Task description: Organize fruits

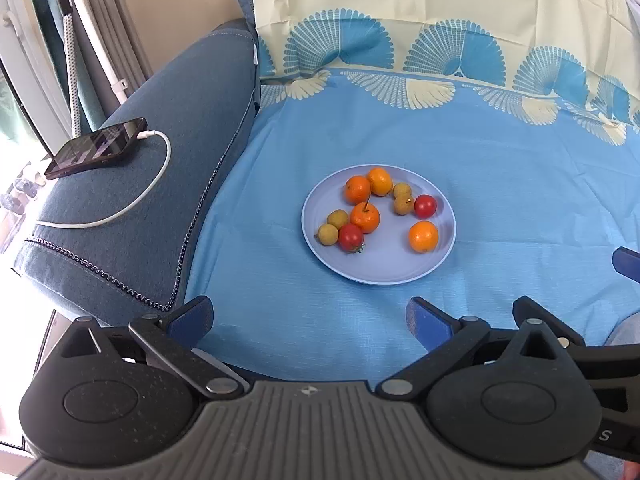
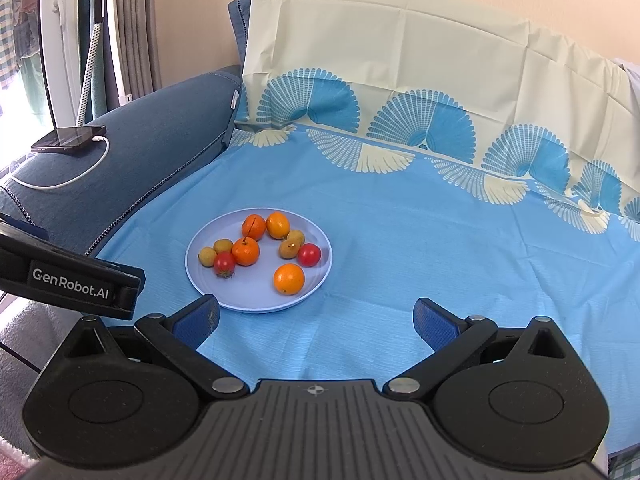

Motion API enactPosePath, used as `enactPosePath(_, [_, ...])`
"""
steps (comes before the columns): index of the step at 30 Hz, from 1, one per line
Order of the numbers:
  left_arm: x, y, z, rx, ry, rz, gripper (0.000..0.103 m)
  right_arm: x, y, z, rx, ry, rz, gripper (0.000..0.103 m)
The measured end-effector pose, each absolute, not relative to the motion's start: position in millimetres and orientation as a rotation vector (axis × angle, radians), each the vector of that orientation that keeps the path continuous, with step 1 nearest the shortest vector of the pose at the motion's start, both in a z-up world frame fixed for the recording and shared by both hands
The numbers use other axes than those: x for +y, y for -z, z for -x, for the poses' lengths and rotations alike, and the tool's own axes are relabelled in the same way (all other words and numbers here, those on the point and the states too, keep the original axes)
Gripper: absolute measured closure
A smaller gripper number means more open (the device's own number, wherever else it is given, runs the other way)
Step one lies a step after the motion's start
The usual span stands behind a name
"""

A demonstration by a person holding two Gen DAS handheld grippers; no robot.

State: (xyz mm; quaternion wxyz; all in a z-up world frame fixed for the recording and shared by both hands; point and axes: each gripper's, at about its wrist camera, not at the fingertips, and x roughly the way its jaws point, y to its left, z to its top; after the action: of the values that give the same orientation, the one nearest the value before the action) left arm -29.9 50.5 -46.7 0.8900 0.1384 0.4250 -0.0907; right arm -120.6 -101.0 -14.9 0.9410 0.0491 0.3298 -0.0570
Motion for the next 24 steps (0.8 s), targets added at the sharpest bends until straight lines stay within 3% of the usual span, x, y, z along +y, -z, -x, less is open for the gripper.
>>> enactPosePath(24, [46.9,50.1,23.4,0.923,0.25,-0.241,0.0,-103.7,16.2,121.4,0.669,0.119,-0.104,0.001])
